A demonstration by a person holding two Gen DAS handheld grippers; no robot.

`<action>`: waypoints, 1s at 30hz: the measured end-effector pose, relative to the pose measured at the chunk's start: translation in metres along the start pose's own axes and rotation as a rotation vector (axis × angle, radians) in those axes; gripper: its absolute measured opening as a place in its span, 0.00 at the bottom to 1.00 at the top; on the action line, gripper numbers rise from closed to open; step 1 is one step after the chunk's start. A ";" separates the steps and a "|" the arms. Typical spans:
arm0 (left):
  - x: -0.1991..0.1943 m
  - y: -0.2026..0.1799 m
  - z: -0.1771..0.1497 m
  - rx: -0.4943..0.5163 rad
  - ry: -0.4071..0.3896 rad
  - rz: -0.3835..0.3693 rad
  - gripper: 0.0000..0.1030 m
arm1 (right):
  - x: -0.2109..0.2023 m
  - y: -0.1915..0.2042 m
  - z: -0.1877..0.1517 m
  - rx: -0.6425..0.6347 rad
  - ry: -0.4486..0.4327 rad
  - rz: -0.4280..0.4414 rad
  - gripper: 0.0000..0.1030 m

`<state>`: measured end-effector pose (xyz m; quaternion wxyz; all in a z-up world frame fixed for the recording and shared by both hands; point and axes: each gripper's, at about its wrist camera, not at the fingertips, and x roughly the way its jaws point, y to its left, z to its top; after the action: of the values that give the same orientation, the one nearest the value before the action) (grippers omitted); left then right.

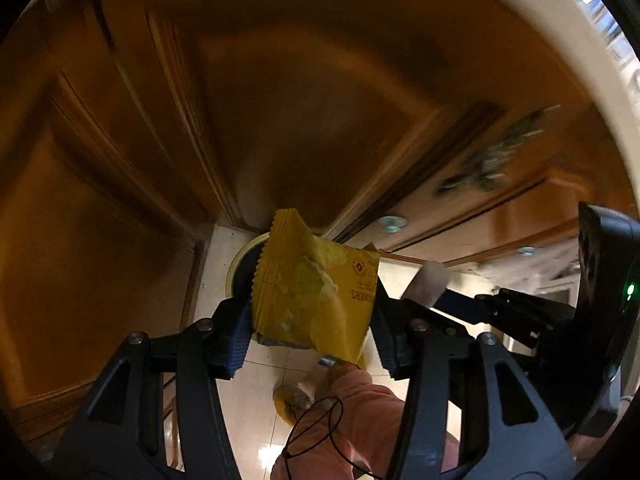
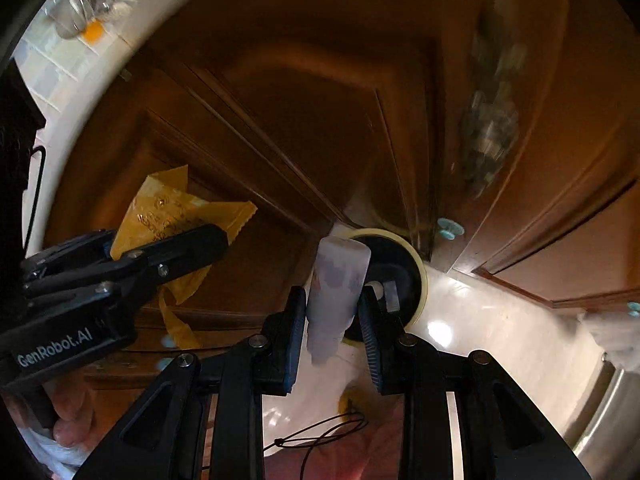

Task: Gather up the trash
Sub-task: 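Lower the bottle and snack bag over the bin and open both tools, then raise both tools back up to the counter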

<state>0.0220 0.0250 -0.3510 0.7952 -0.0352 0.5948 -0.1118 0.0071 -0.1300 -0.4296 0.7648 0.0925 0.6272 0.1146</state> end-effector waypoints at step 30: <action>0.046 0.031 -0.027 -0.145 0.082 0.040 0.89 | 0.082 -0.012 -0.006 -0.093 0.097 0.054 0.38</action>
<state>0.0127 0.0473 -0.4082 0.7676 -0.0762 0.6341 -0.0541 0.0170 -0.1179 -0.5112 0.7337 0.0683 0.6547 0.1685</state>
